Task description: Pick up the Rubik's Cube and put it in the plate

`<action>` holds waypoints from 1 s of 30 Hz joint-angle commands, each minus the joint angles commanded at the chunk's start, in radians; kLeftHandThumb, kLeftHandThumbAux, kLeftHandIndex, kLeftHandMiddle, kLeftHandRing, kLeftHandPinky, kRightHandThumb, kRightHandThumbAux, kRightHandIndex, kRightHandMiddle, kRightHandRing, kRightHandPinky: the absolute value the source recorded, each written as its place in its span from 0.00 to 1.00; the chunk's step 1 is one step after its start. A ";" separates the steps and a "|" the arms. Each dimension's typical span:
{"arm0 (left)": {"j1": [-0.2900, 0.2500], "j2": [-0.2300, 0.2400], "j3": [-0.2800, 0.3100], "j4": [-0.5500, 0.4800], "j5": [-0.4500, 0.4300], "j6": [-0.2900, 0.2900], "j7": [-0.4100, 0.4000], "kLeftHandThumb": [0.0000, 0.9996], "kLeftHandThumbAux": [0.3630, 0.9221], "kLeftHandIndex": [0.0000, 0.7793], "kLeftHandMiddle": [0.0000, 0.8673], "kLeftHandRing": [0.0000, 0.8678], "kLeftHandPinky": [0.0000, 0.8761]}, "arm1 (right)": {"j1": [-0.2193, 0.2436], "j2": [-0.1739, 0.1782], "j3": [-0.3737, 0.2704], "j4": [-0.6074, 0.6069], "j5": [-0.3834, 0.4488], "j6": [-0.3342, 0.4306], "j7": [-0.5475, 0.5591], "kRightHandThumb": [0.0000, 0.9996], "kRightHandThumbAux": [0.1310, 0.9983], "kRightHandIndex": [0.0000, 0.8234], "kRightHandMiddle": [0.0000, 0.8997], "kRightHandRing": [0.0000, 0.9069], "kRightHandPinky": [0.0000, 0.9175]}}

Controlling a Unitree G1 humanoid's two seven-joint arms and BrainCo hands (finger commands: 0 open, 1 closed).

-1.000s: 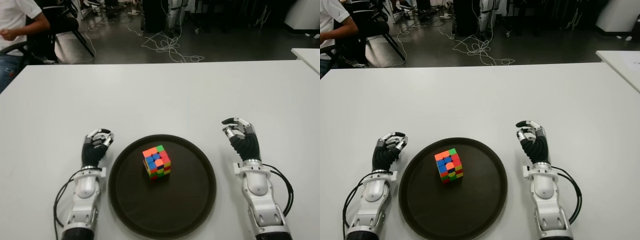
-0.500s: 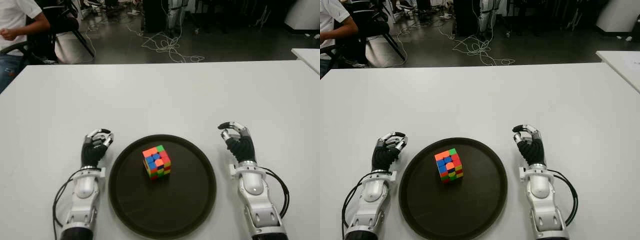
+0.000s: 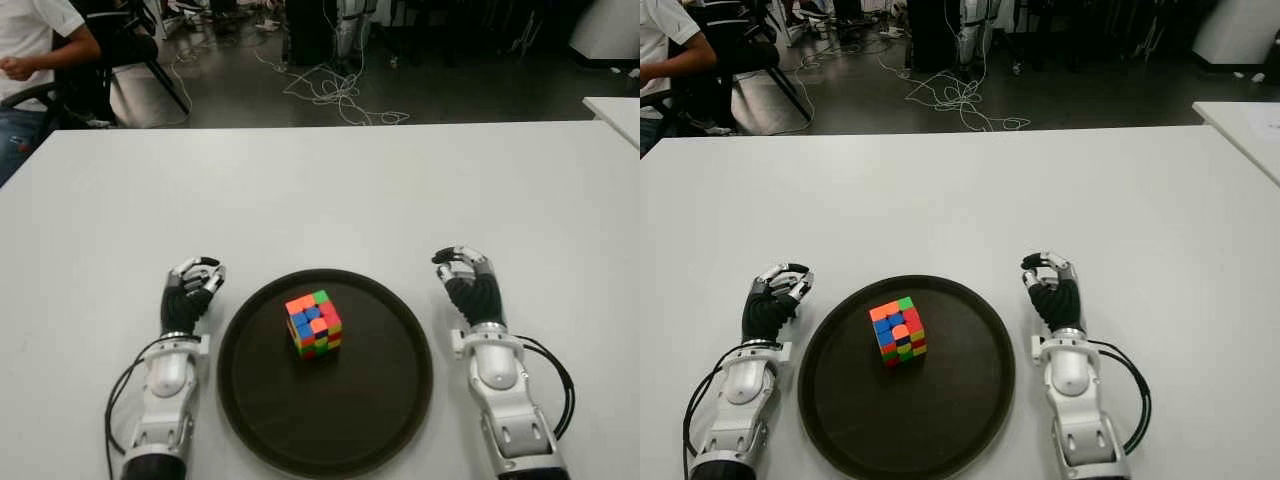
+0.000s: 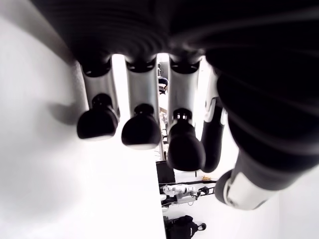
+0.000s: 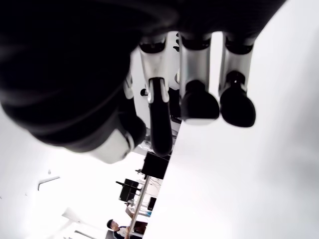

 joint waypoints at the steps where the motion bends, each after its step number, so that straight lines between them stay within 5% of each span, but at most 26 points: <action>1: 0.000 -0.001 0.000 -0.003 0.001 0.005 0.002 0.70 0.62 0.57 0.94 0.96 0.92 | 0.005 0.002 0.000 0.002 0.004 -0.004 -0.001 0.70 0.68 0.53 0.90 0.92 0.90; 11: 0.004 0.000 -0.002 -0.017 0.020 0.012 0.014 0.70 0.62 0.57 0.94 0.95 0.92 | 0.028 0.022 -0.008 0.029 0.030 -0.064 -0.014 0.70 0.68 0.54 0.91 0.92 0.91; 15: 0.005 0.000 -0.004 -0.027 0.026 0.021 0.019 0.70 0.62 0.57 0.94 0.96 0.93 | 0.032 0.030 -0.020 0.084 0.059 -0.156 -0.023 0.70 0.68 0.54 0.91 0.93 0.92; 22: 0.004 -0.005 0.002 -0.018 0.014 0.009 0.019 0.70 0.62 0.57 0.94 0.96 0.93 | 0.002 -0.014 -0.028 0.281 0.089 -0.459 -0.002 0.70 0.68 0.54 0.92 0.93 0.93; 30: 0.003 -0.001 0.005 -0.008 0.000 0.002 0.001 0.71 0.62 0.57 0.93 0.95 0.92 | -0.013 -0.047 -0.025 0.388 0.093 -0.641 0.055 0.69 0.68 0.53 0.93 0.95 0.93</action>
